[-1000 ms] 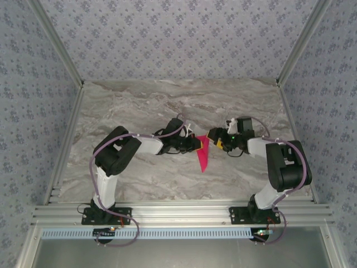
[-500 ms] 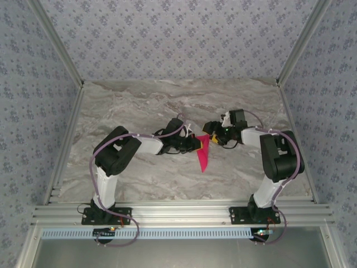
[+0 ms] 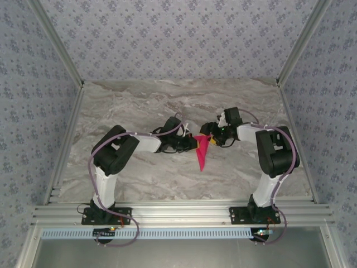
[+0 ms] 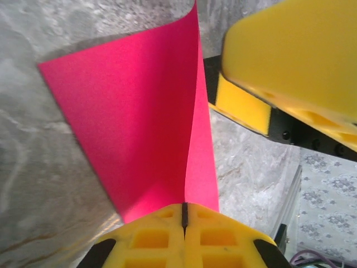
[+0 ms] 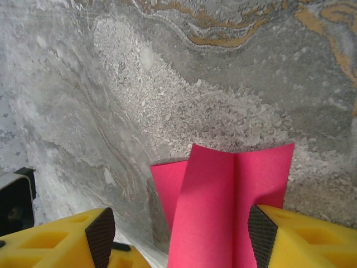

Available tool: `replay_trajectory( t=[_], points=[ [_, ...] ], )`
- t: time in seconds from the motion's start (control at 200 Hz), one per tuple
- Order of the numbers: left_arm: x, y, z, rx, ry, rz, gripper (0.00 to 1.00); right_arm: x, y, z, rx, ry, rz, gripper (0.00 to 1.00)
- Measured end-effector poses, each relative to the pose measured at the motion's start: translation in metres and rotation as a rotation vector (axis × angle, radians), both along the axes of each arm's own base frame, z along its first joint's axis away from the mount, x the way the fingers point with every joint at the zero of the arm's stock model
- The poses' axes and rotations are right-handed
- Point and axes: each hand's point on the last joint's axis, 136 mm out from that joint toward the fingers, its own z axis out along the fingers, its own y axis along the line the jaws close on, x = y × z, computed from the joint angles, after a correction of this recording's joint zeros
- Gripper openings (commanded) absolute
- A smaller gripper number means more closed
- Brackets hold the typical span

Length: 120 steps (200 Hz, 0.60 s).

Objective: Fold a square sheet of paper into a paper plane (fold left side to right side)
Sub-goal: Fold the wing for the fifth time at the center of the table.

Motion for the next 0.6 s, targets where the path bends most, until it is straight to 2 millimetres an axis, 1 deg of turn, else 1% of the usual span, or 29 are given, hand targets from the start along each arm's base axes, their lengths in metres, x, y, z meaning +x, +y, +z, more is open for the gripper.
replay_trajectory(
  t=[0.135, 0.32, 0.6],
  points=[
    [0.004, 0.004, 0.0004, 0.019, -0.009, -0.015, 0.0, -0.0005, 0.001, -0.0011, -0.018, 0.004, 0.017, 0.69],
    [0.0053, 0.0034, 0.0041, 0.025, -0.026, -0.043, 0.0, -0.0009, 0.0017, -0.0018, -0.031, 0.006, 0.026, 0.69],
    [0.0058, 0.0022, 0.0017, 0.04, -0.029, -0.063, 0.0, -0.0014, 0.0024, -0.0023, -0.043, 0.003, 0.036, 0.69]
  ],
)
